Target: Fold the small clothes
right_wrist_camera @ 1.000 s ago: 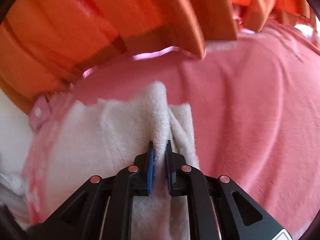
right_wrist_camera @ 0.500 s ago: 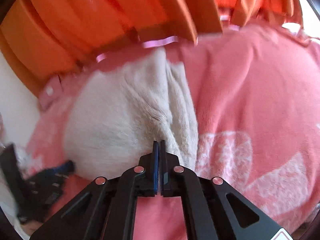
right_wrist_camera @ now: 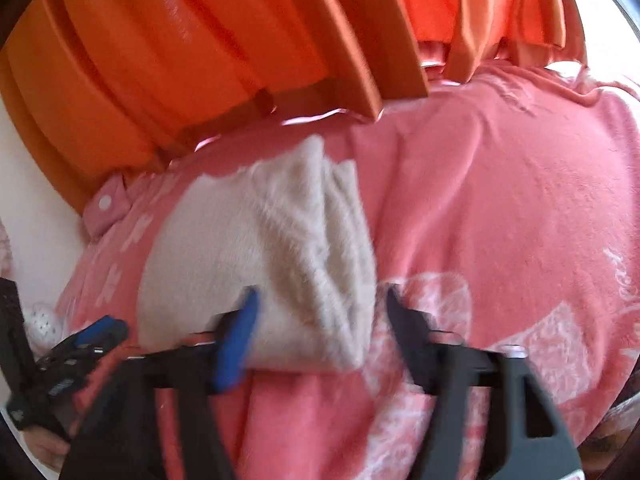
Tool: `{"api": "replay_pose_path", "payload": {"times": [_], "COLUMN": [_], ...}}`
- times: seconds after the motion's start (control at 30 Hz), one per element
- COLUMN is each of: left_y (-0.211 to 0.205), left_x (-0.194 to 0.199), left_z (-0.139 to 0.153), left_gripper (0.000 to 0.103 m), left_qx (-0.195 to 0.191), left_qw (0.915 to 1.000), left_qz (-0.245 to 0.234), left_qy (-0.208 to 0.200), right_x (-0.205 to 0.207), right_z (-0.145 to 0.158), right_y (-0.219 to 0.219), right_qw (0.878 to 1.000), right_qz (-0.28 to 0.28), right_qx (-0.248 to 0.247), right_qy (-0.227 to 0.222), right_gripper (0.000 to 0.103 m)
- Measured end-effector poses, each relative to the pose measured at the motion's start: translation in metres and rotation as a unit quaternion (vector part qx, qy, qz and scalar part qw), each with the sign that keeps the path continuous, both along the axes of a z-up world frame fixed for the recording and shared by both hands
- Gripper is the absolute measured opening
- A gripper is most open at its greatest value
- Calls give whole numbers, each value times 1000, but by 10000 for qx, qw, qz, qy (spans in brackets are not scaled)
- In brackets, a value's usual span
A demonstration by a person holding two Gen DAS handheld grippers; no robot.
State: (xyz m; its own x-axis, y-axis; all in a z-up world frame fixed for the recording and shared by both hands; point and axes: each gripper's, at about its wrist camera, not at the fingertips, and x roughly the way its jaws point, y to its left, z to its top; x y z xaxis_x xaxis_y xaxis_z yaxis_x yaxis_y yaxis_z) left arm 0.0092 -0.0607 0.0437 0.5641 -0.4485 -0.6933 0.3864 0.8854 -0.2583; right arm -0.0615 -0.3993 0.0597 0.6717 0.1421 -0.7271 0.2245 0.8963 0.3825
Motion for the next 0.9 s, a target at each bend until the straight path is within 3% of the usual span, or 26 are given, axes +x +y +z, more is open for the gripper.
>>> {"api": "replay_pose_path", "payload": {"times": [0.17, 0.3, 0.43, 0.53, 0.6, 0.67, 0.77, 0.9], "left_y": [-14, -28, -31, -29, -26, -31, -31, -30], "left_x": [38, 69, 84, 97, 102, 101, 99, 94], "left_z": [-6, -32, -48, -63, -70, -69, -68, -56], "left_gripper": [85, 90, 96, 98, 98, 98, 96, 76], "left_qx": [-99, -83, -174, -582, -859, -772, -771, -636], "left_qw": [9994, 9967, 9955, 9904, 9872, 9896, 9905, 9923], "left_qz": [54, 125, 139, 161, 207, 129, 57, -33], "left_qy": [326, 793, 917, 1242, 1329, 1207, 1141, 1062], "right_x": [35, 58, 67, 71, 72, 74, 76, 75], "right_z": [-21, -45, -59, -70, -70, -70, -68, -63], "right_y": [5, 14, 7, 0, 0, 2, 2, 1], "right_qw": [9980, 9957, 9920, 9868, 9872, 9883, 9857, 9817], "right_qz": [175, 214, 228, 238, 299, 340, 414, 513], "right_qx": [507, 601, 1052, 1487, 1465, 1388, 1550, 1774], "right_qy": [341, 665, 657, 597, 549, 541, 512, 476], "right_gripper": [70, 75, 82, 87, 87, 86, 73, 51]}}
